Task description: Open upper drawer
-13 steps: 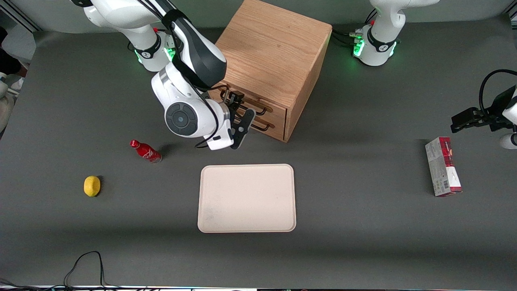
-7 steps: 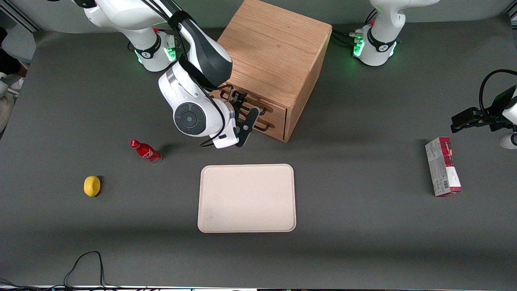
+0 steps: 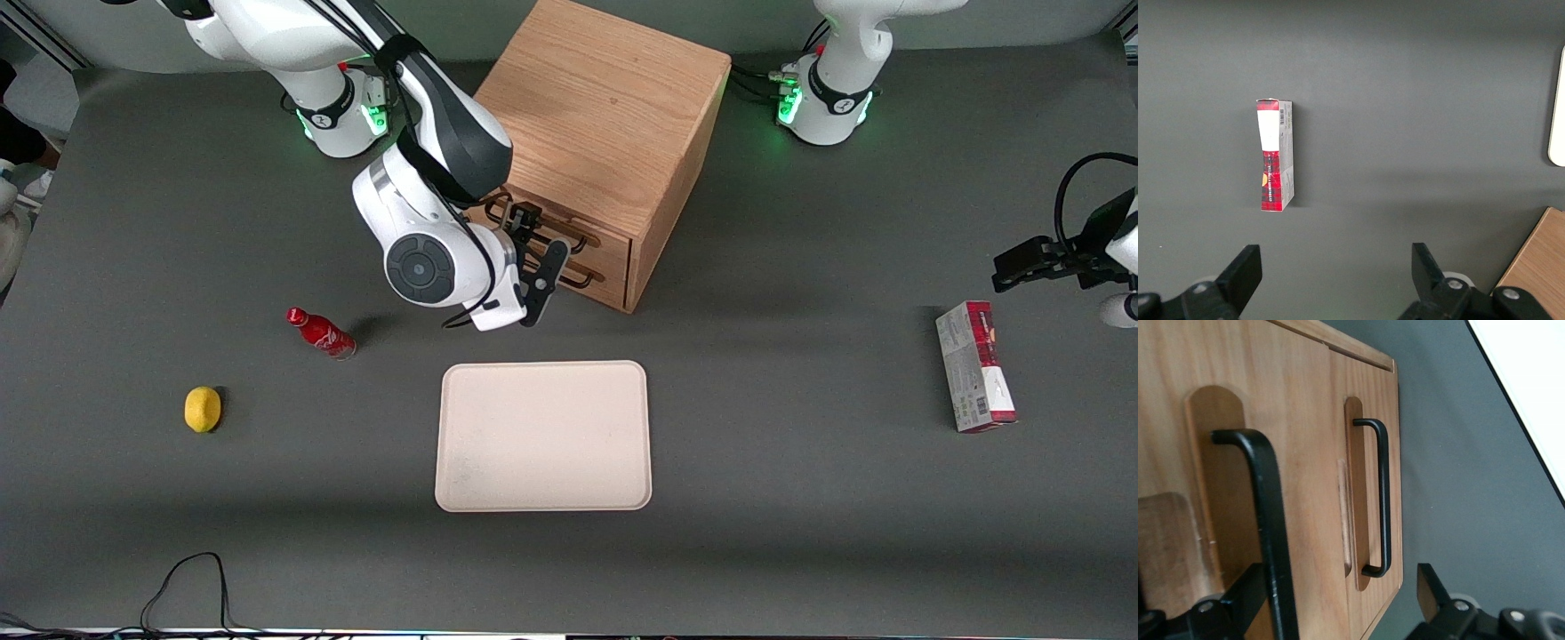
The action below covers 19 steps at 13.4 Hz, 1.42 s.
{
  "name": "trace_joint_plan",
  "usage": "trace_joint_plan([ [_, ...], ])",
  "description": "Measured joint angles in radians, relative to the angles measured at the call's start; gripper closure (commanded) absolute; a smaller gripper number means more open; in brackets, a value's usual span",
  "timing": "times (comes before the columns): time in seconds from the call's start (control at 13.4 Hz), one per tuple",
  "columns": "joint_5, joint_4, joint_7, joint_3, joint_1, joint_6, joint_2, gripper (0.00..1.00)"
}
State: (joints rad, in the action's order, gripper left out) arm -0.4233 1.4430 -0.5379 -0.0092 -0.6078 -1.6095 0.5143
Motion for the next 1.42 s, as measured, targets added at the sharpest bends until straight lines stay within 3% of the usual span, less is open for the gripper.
trace_joint_plan([
  [1.42,0.020,0.008,-0.005,-0.022,0.019,-0.047,0.001,0.00],
])
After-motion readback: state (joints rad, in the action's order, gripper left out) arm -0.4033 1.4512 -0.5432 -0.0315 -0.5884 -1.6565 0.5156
